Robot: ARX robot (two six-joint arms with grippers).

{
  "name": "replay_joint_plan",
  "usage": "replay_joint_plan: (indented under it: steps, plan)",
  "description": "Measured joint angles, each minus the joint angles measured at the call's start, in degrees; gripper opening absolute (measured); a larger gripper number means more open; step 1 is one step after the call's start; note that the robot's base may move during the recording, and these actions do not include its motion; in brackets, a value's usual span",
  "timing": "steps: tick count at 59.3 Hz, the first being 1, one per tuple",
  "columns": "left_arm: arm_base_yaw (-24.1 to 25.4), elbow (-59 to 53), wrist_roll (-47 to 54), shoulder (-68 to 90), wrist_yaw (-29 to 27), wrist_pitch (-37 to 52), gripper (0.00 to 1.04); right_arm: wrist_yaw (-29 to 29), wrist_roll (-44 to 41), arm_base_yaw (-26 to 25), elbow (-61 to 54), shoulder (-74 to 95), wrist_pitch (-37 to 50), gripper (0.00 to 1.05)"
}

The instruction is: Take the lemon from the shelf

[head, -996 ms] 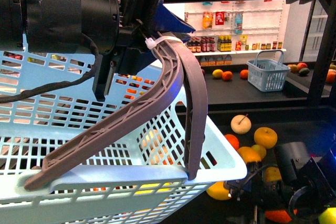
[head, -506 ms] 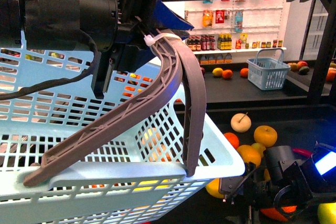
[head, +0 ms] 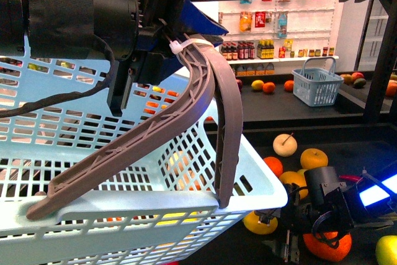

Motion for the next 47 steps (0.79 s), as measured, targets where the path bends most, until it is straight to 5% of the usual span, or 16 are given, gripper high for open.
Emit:
replay_joint_plan:
  steps: [21,40,47]
  plan:
    - [0.0,0.0,0.0,0.0,0.0,0.0,0.07,1.0,3.9,1.1,12.1,5.6,-3.5,0.97]
    - [0.0,0.0,0.0,0.0,0.0,0.0,0.07,1.4,5.4,1.0,10.0,4.9,-4.9,0.58]
    - [0.0,0.0,0.0,0.0,0.1,0.0,0.07,1.9,6.0,0.8,8.5,3.7,-5.3,0.54]
